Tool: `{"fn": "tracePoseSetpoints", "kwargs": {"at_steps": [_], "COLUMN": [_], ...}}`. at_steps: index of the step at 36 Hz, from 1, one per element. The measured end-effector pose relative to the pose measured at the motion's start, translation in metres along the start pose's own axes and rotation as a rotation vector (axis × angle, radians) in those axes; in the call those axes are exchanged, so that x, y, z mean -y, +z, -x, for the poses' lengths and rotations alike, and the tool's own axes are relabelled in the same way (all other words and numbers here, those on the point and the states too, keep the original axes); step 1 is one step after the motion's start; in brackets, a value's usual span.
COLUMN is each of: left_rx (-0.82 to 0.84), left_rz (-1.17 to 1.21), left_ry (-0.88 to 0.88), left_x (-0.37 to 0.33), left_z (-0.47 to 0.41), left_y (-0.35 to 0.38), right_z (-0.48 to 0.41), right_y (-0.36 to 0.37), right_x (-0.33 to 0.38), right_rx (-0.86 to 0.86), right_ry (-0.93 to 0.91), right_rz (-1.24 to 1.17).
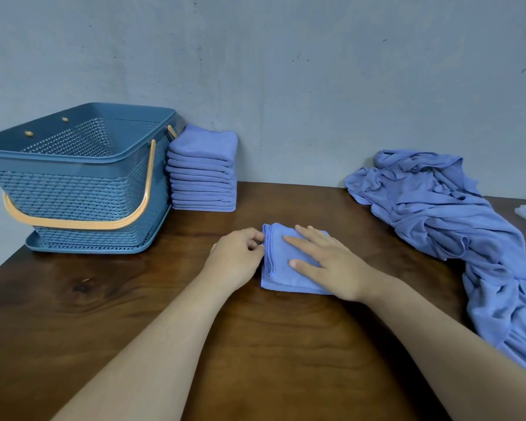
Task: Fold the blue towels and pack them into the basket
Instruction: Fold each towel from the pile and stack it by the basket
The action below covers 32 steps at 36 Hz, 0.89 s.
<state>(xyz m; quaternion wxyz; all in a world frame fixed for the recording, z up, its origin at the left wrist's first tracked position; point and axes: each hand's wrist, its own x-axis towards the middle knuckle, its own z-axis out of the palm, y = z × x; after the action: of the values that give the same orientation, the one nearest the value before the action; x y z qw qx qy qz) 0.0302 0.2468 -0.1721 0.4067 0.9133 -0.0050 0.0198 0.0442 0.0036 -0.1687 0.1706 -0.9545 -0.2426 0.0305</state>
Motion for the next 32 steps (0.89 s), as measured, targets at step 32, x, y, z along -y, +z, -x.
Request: {"fn": "tracePoseSetpoints", "kwargs": {"at_steps": [32], "left_rx": [-0.214], "left_rz": [-0.133], "left_ry": [0.033], "left_x": [0.000], "left_z": [-0.001], "left_y": [0.019], "right_z": [0.020], "right_y": [0.010], "right_x": [-0.030], "right_rx": [-0.382], "right_ry": [0.432], "right_rz": [-0.167]}}
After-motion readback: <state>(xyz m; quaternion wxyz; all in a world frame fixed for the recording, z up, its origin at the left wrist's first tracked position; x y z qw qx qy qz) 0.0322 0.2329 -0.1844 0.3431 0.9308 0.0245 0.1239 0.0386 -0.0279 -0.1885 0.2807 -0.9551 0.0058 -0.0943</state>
